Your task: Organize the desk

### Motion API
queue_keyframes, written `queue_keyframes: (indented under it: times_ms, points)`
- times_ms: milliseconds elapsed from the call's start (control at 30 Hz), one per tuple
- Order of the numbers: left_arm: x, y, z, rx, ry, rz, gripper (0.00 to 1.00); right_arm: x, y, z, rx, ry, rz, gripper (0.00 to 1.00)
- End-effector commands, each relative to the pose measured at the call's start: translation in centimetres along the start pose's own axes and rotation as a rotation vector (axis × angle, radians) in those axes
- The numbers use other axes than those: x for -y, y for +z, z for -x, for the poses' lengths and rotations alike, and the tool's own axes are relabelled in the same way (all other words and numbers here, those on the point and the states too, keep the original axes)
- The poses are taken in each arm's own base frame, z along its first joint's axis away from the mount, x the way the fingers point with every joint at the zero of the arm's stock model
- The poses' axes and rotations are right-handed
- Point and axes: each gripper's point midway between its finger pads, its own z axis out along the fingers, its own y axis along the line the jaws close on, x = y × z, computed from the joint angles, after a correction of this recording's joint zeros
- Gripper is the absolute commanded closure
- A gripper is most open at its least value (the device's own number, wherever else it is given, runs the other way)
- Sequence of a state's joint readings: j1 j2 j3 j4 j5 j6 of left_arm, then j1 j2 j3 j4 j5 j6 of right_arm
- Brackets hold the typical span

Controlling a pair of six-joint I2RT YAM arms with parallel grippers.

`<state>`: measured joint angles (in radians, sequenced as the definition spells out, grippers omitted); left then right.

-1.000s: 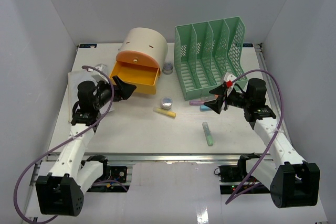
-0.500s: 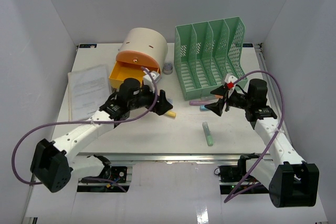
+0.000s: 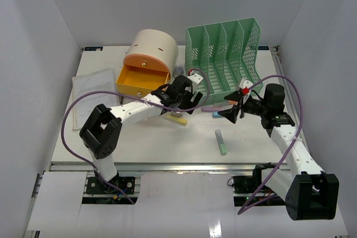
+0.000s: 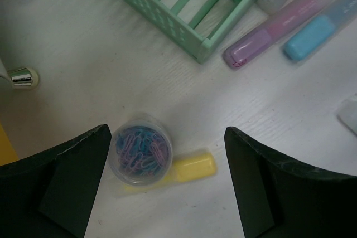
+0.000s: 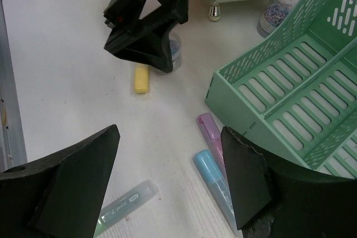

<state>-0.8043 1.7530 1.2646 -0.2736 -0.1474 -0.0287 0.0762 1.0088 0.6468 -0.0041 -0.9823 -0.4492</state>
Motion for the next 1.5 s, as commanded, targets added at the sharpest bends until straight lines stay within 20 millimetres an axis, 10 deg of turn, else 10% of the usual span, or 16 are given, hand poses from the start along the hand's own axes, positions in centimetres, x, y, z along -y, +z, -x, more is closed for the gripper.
queue_keyframes:
  times_ms: [0,900,1467]
  points:
    - [-2.0,0.2,1.5,-0.013,0.028,0.11,0.06,0.4,-0.3,2.0,0.034,-0.054,0.001,0.2]
    - [-3.1,3.0,-5.0,-0.264,0.106,0.184,0.09,0.5,-0.3,2.0,0.033,-0.052,-0.001,0.2]
    - [-0.2,-1.3,3.5,-0.034,-0.058,0.02,0.72,0.6,-0.4,2.0,0.033,-0.052,-0.006,0.2]
